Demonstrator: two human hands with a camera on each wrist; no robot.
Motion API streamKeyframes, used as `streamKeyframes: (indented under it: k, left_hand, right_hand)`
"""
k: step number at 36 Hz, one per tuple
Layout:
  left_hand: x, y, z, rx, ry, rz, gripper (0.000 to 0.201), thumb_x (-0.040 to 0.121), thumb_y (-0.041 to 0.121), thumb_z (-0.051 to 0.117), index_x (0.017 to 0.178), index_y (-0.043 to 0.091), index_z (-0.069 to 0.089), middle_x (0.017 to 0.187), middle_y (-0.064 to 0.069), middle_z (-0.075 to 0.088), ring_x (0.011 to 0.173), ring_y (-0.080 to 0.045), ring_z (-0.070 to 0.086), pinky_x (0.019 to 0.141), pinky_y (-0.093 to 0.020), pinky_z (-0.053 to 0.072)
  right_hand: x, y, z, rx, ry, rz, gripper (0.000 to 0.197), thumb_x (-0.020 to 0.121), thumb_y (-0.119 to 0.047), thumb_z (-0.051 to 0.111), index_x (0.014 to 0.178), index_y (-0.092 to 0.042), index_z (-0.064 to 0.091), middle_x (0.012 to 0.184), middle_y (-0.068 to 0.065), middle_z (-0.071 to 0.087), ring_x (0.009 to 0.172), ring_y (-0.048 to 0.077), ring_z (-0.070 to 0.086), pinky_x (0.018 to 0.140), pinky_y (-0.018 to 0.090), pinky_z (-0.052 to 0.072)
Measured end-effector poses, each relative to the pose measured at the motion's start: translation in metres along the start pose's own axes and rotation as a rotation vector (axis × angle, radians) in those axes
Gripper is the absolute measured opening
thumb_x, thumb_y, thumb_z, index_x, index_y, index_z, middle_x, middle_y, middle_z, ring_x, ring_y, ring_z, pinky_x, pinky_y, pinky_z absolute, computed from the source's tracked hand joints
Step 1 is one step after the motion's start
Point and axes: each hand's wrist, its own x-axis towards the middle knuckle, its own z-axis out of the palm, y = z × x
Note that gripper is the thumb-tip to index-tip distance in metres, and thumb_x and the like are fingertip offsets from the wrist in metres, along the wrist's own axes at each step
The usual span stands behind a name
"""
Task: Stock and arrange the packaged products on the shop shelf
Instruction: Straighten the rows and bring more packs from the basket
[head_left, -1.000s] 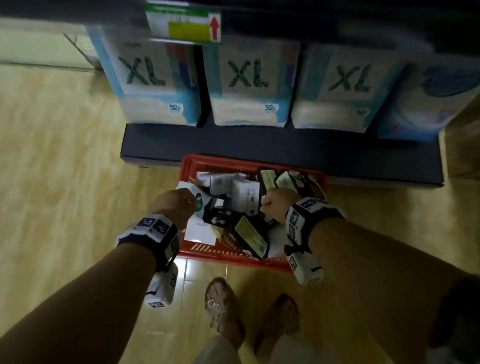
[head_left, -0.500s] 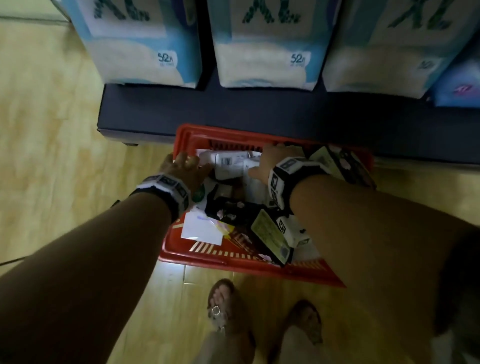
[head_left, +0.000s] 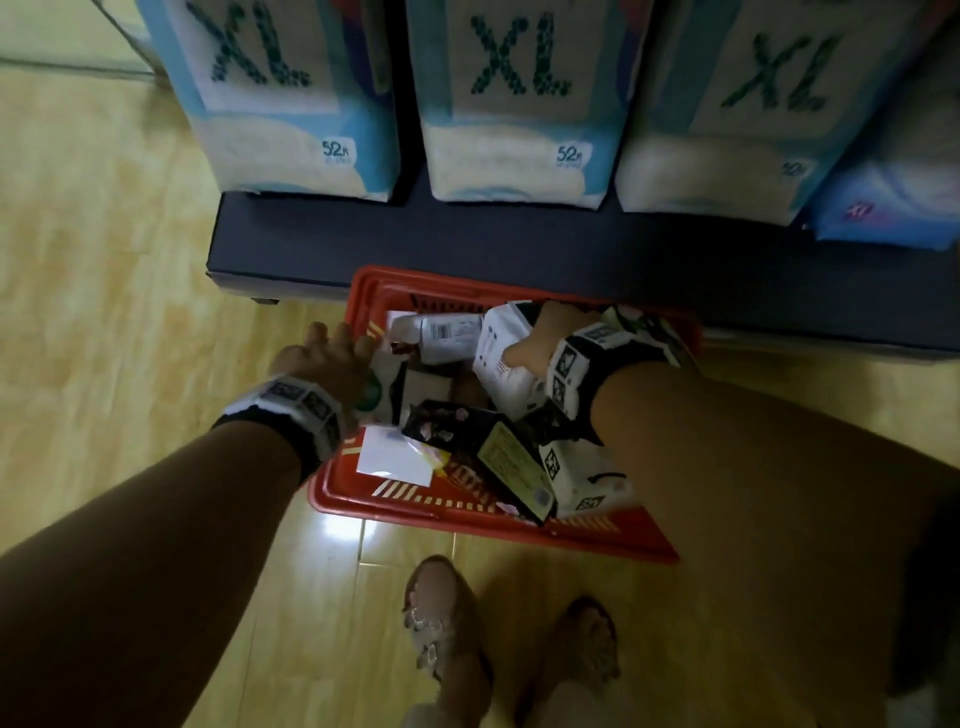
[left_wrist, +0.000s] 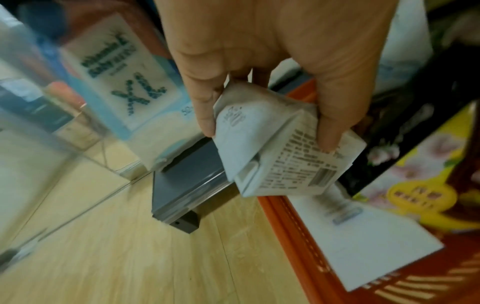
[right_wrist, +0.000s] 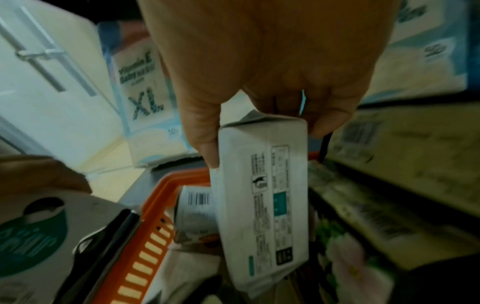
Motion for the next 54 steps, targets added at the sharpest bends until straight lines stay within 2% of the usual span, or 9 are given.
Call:
streamKeyframes:
  k: [2, 7, 12, 14, 16, 20, 26, 39, 54]
  left_hand:
    - [-0.018, -0.011, -0.012, -0.061, 0.033, -0.073, 0.091, 0.062, 0.051, 0.077, 0.132, 0.022, 0.027, 0.113, -0.002, 0.042, 0.102, -0.024, 0.043, 0.072, -0.034, 0.048]
    - [-0.071, -0.031, -0.062, -0.343, 0.199, -0.086, 0.084, 0.059, 0.048, 0.079, 0.126, 0.018, 0.038, 0.116, -0.007, 0.046, 0.106, -0.03, 0.045, 0.076, -0.038, 0.046]
    - [-0.13, -0.05, -0.145, -0.569, 0.33, -0.078, 0.097, 0.055, 0.048, 0.082, 0.133, 0.019, 0.034, 0.127, -0.008, 0.042, 0.117, -0.032, 0.042, 0.093, -0.042, 0.042]
    - [-0.156, -0.059, -0.182, -0.645, 0.397, -0.056, 0.097, 0.054, 0.05, 0.082, 0.133, 0.019, 0.034, 0.128, -0.007, 0.041, 0.119, -0.031, 0.04, 0.095, -0.042, 0.041]
    - [-0.184, -0.069, -0.218, -0.695, 0.447, -0.014, 0.093, 0.055, 0.048, 0.083, 0.131, 0.021, 0.035, 0.128, -0.005, 0.04, 0.117, -0.029, 0.04, 0.093, -0.04, 0.041]
    - [-0.247, -0.089, -0.284, -0.722, 0.558, 0.04, 0.093, 0.055, 0.052, 0.083, 0.13, 0.022, 0.037, 0.127, -0.003, 0.041, 0.114, -0.027, 0.042, 0.089, -0.036, 0.042]
    - [-0.347, -0.121, -0.391, -0.663, 0.769, 0.094, 0.096, 0.06, 0.052, 0.081, 0.137, 0.017, 0.035, 0.13, -0.004, 0.041, 0.118, -0.025, 0.043, 0.091, -0.033, 0.042]
    - [-0.498, -0.179, -0.577, -0.649, 1.174, 0.227, 0.091, 0.055, 0.055, 0.08, 0.129, 0.017, 0.045, 0.12, -0.001, 0.048, 0.11, -0.018, 0.047, 0.092, -0.031, 0.042]
    - [-0.489, -0.093, -0.687, -0.607, 1.251, 0.471, 0.097, 0.054, 0.064, 0.075, 0.134, 0.022, 0.04, 0.121, 0.006, 0.045, 0.112, -0.013, 0.047, 0.094, -0.032, 0.045]
  right_hand:
    - [-0.014, 0.001, -0.018, 0.004, 0.04, -0.014, 0.04, 0.085, -0.042, 0.059, 0.101, -0.005, 0.059, 0.117, 0.016, 0.06, 0.089, 0.034, 0.059, 0.073, 0.032, 0.043]
    - [-0.06, -0.005, -0.075, 0.145, 0.026, 0.055, 0.068, 0.076, -0.058, 0.066, 0.125, -0.012, 0.056, 0.126, 0.012, 0.059, 0.106, 0.031, 0.059, 0.08, 0.03, 0.041]
    - [-0.122, -0.019, -0.15, 0.134, 0.002, -0.042, 0.066, 0.078, -0.047, 0.064, 0.103, 0.007, 0.036, 0.112, 0.008, 0.061, 0.087, 0.026, 0.06, 0.079, 0.036, 0.051]
    - [-0.152, -0.03, -0.189, 0.127, 0.0, -0.045, 0.039, 0.075, -0.045, 0.072, 0.089, -0.02, 0.045, 0.099, 0.004, 0.056, 0.093, 0.028, 0.059, 0.077, 0.035, 0.05]
    - [-0.178, -0.04, -0.227, 0.072, -0.03, -0.075, 0.05, 0.074, -0.041, 0.076, 0.108, -0.015, 0.051, 0.103, 0.011, 0.053, 0.094, 0.029, 0.058, 0.071, 0.032, 0.048]
    - [-0.245, -0.053, -0.302, 0.053, 0.012, -0.161, 0.042, 0.075, -0.029, 0.077, 0.075, -0.02, 0.036, 0.072, 0.003, 0.034, 0.064, 0.021, 0.043, 0.053, 0.025, 0.036]
    - [-0.356, -0.066, -0.409, 0.022, 0.155, -0.325, 0.073, 0.074, -0.032, 0.076, 0.135, -0.014, 0.04, 0.123, 0.006, 0.053, 0.103, 0.026, 0.057, 0.079, 0.034, 0.053]
    - [-0.537, -0.069, -0.571, 0.219, 0.492, -0.498, 0.054, 0.073, -0.028, 0.079, 0.118, -0.02, 0.051, 0.113, 0.001, 0.059, 0.096, 0.017, 0.059, 0.079, 0.029, 0.051]
    - [-0.575, 0.059, -0.625, 0.474, 0.804, -0.346, 0.073, 0.075, -0.04, 0.077, 0.135, -0.017, 0.042, 0.132, 0.002, 0.049, 0.105, 0.018, 0.052, 0.081, 0.029, 0.044]
